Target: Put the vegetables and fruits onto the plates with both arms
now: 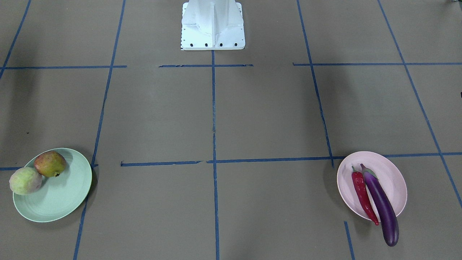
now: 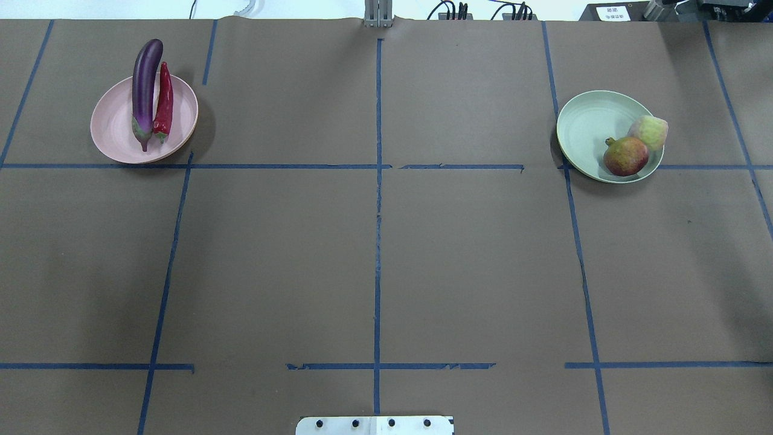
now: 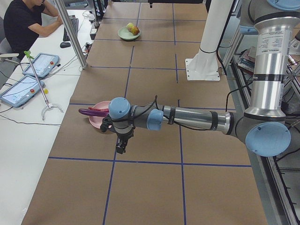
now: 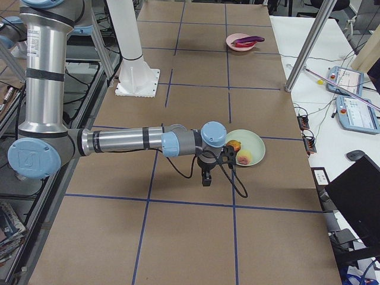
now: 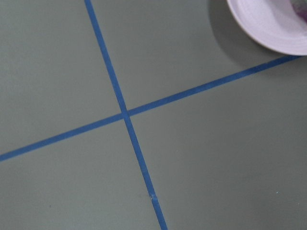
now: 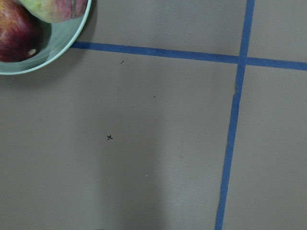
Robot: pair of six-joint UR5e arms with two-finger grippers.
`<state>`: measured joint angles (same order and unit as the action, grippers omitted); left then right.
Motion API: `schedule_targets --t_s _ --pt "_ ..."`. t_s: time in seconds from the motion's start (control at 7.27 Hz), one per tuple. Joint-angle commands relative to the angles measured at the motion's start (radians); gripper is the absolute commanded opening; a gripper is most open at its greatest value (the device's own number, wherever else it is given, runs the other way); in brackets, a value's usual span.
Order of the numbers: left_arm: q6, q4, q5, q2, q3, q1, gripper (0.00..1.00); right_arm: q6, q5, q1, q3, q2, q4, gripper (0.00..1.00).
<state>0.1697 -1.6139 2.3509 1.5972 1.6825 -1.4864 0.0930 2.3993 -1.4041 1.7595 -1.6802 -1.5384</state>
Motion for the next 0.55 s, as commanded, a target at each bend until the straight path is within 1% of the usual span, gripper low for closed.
schedule_targets --t_s 0.0,0.41 --pt "-0.001 -0.004 -0.015 0.009 0.022 -0.008 1.00 -0.004 -0.002 0.004 0.011 0.007 0.004 1.00" --pt "-0.002 0.014 -0.010 -0.016 0.091 -0.032 1.00 -0.006 -0.002 0.004 0.011 0.005 0.004 1.00"
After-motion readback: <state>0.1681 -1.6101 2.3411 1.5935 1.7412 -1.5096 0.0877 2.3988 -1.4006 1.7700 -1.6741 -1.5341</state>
